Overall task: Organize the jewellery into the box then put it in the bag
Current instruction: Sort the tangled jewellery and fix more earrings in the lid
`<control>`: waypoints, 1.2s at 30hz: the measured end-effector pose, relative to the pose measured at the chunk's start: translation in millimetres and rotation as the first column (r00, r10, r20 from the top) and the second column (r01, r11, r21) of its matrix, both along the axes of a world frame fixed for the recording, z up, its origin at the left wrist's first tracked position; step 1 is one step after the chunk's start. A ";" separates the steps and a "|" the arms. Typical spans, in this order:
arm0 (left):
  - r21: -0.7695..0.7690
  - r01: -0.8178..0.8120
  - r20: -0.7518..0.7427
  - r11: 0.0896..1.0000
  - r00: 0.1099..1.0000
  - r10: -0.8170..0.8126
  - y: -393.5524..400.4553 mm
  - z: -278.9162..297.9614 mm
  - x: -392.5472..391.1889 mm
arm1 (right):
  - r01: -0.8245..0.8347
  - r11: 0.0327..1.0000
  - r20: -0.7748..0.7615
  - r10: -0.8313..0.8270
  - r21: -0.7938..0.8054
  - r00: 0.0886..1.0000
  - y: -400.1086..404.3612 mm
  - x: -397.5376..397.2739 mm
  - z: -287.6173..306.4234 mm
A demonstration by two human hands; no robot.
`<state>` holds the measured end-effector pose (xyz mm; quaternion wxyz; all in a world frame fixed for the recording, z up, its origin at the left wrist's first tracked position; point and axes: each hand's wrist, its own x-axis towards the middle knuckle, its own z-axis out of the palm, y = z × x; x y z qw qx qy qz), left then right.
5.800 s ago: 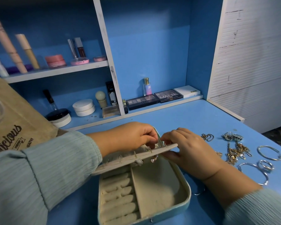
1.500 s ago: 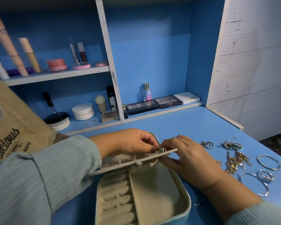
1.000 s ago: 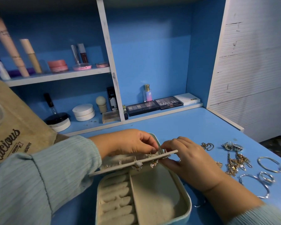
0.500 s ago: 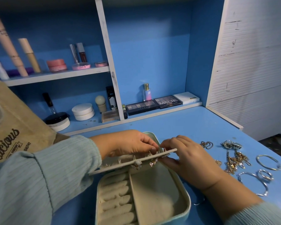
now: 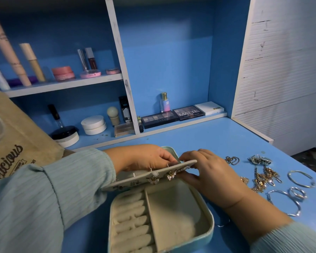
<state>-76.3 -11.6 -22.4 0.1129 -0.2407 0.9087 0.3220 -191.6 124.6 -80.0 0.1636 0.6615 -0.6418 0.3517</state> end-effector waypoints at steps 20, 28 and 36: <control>-0.101 0.159 0.186 0.982 0.973 -0.138 -6.0 9.3 -10.4 | 0.014 0.984 0.175 -0.045 0.179 0.984 9.6 11.8 15.1; -0.076 0.116 0.170 0.990 0.980 -0.101 -5.5 11.6 -7.5 | 0.021 0.987 0.193 -0.052 0.161 0.980 10.3 13.6 16.8; -0.051 0.125 0.202 0.991 0.973 -0.112 -4.9 11.9 -8.1 | 0.046 0.985 0.136 -0.069 0.167 0.988 9.5 10.2 11.2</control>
